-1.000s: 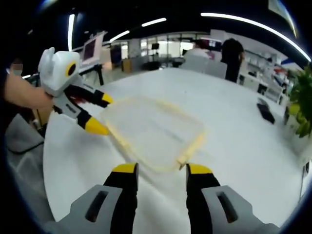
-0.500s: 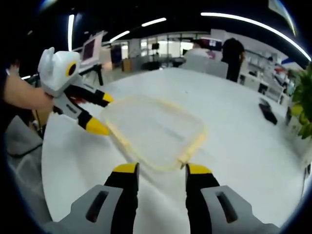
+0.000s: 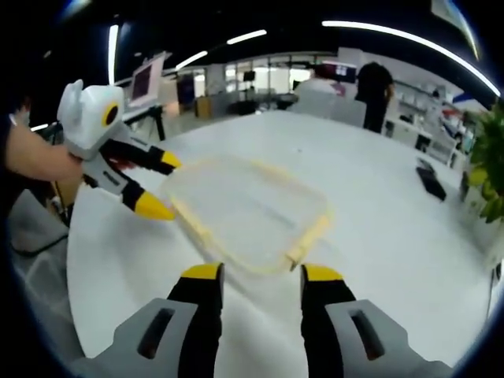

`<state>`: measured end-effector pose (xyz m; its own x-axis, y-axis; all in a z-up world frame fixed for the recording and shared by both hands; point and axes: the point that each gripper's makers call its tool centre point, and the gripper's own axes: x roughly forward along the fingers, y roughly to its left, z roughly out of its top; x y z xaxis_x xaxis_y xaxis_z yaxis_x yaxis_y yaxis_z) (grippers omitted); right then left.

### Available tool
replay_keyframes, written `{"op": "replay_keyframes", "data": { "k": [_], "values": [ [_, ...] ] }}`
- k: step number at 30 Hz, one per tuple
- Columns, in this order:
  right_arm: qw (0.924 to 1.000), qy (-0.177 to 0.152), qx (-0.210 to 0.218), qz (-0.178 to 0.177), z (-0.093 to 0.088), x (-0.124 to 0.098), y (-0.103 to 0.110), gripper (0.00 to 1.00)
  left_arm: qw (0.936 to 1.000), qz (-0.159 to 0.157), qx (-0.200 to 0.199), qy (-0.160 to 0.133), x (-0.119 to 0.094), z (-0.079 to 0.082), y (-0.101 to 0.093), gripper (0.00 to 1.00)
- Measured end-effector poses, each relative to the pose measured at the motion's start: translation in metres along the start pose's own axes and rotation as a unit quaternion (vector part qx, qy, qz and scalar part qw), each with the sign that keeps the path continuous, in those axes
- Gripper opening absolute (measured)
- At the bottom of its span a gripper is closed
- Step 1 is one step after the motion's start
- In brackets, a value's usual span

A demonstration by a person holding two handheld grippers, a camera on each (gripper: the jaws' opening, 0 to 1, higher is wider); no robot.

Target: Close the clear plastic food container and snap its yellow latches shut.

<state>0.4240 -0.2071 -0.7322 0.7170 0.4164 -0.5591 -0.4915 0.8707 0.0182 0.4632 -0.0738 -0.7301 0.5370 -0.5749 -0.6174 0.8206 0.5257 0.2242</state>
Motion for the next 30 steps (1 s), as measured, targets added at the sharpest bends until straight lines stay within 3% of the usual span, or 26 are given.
{"op": "replay_keyframes", "data": {
  "k": [15,19,22,30],
  "values": [
    [0.9998,-0.015,0.007,-0.012,0.002,-0.038,0.014,0.48,0.9989,0.008,-0.036,-0.03,-0.049,0.011,-0.019,0.41],
    [0.9996,-0.024,0.004,-0.012,0.009,-0.053,0.026,0.51,0.9976,0.015,-0.055,-0.039,-0.068,0.012,-0.024,0.41],
    [0.9993,-0.034,0.01,-0.015,0.015,-0.065,0.032,0.53,0.994,0.014,-0.095,-0.052,-0.083,0.018,-0.031,0.44],
    [0.9992,-0.036,0.006,-0.016,0.009,-0.092,0.05,0.57,0.9941,0.02,-0.092,-0.053,-0.114,0.015,-0.047,0.46]
  ]
}}
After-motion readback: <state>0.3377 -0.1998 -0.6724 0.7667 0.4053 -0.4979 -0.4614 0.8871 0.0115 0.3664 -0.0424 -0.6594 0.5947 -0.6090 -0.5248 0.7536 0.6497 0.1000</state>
